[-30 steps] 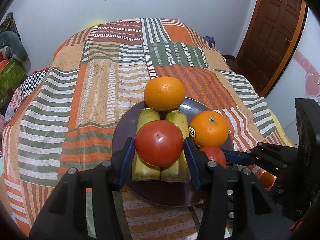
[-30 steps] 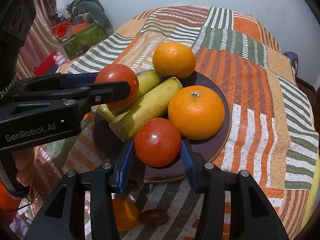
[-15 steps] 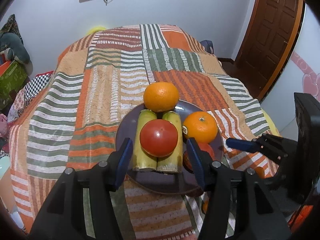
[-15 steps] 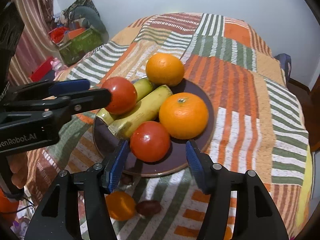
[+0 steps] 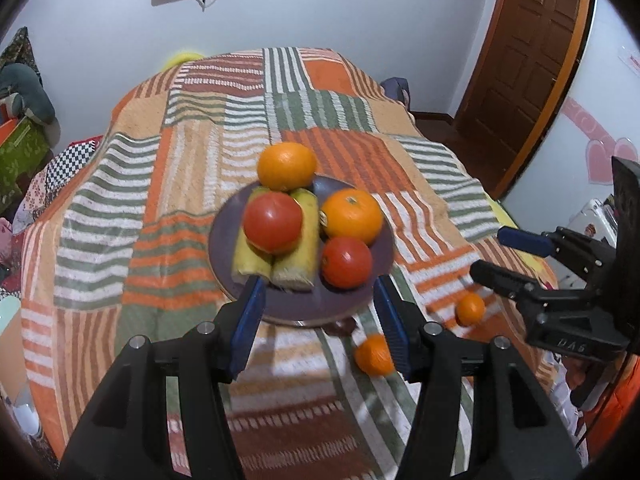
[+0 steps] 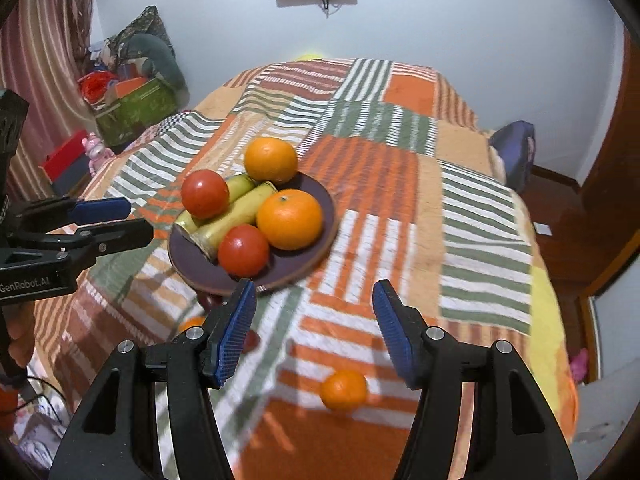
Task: Organize fruits
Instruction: 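Open both grippers and lift them away from the plate, then grasp a mandarin with the left gripper while the right gripper grasps another mandarin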
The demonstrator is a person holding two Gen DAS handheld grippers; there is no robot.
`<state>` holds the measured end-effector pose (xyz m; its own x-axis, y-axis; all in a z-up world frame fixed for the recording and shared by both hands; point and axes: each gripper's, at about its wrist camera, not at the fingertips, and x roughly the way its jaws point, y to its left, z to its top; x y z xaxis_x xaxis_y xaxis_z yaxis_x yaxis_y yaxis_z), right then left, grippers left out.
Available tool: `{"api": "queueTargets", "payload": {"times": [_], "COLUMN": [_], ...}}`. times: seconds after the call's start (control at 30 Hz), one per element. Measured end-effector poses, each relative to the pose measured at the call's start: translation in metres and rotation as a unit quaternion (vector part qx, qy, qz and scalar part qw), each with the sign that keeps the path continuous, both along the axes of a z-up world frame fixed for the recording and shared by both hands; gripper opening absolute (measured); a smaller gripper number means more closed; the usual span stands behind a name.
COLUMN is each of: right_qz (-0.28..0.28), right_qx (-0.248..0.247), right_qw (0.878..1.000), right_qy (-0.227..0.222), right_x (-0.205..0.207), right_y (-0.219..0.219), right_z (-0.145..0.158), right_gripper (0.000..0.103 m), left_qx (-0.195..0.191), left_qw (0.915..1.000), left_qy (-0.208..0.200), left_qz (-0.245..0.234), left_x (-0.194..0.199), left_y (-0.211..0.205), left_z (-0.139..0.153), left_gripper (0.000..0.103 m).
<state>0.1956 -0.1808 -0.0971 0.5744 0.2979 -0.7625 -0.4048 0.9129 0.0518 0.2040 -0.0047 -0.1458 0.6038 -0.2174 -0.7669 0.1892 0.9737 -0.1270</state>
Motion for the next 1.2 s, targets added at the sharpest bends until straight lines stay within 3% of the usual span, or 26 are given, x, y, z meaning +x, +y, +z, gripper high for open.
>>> {"api": "queueTargets", "payload": {"times": [0.4,0.83,1.03,1.2], "right_qz": [-0.028,-0.033,-0.018,-0.012], "right_qx": [0.001,0.016,0.03,0.032], "right_qw": [0.999,0.997,0.996,0.995], "right_qy": [0.027,0.071,0.087,0.092], "right_x": [-0.025,-0.025,-0.02,-0.015], "right_y": [-0.029,-0.042,-0.037,-0.033], "right_z": [-0.019,-0.052,-0.061,-0.067], "right_gripper": [0.058,0.058,0.058,0.044], "left_qx": [-0.001,-0.003,0.001,0.006], "left_qw": [0.9992,0.995,0.9943,0.9945], "left_qy": [0.037,0.095,0.099,0.098], "left_qz": [-0.017,-0.03,-0.038,-0.036], "left_x": [-0.022,-0.012,-0.007,-0.003], "left_y": [-0.027,-0.046,-0.053,-0.054], "left_z": [-0.025,-0.064,-0.07,-0.073], "left_gripper": [0.056,0.056,0.051,0.046]}}
